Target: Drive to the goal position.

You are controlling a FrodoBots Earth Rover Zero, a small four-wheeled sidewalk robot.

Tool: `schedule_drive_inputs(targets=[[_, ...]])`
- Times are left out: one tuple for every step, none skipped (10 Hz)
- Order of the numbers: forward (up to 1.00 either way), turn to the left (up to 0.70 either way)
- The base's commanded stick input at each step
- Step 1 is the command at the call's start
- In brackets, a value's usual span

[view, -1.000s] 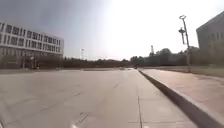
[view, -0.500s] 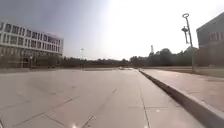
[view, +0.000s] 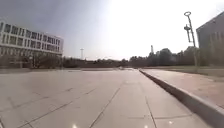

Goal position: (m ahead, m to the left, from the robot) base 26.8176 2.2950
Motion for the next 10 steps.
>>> schedule_drive_inputs(targets=[[0.70,-0.02],[0.70,-0.02],[0.70,-0.02],[0.70,-0.02],[0.70,-0.02],[0.70,-0.02],[0.70,-0.02],[0.70,-0.02],[0.70,-0.02],[0.70,-0.02]])
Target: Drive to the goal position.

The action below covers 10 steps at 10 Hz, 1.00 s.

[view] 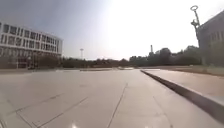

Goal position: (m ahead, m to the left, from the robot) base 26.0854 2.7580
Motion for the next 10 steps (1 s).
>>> schedule_drive_inputs(targets=[[0.70,-0.02],[0.70,-0.02],[0.70,-0.02],[0.70,-0.02],[0.70,-0.02],[0.70,-0.02],[0.70,-0.02],[0.70,-0.02],[0.70,-0.02],[0.70,-0.02]])
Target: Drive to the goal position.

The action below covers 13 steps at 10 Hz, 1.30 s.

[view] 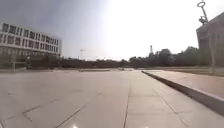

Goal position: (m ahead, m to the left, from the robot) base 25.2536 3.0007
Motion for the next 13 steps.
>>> schedule_drive_inputs(targets=[[0.70,-0.02],[0.70,-0.02],[0.70,-0.02],[0.70,-0.02],[0.70,-0.02],[0.70,-0.02],[0.70,-0.02],[0.70,-0.02],[0.70,-0.02],[0.70,-0.02],[0.70,-0.02],[0.70,-0.02],[0.70,-0.02]])
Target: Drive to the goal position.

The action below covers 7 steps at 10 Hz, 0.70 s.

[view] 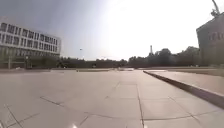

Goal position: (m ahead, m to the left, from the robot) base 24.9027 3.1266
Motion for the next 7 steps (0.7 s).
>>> schedule_drive_inputs(targets=[[0.70,-0.02],[0.70,-0.02],[0.70,-0.02],[0.70,-0.02],[0.70,-0.02],[0.70,-0.02],[0.70,-0.02]])
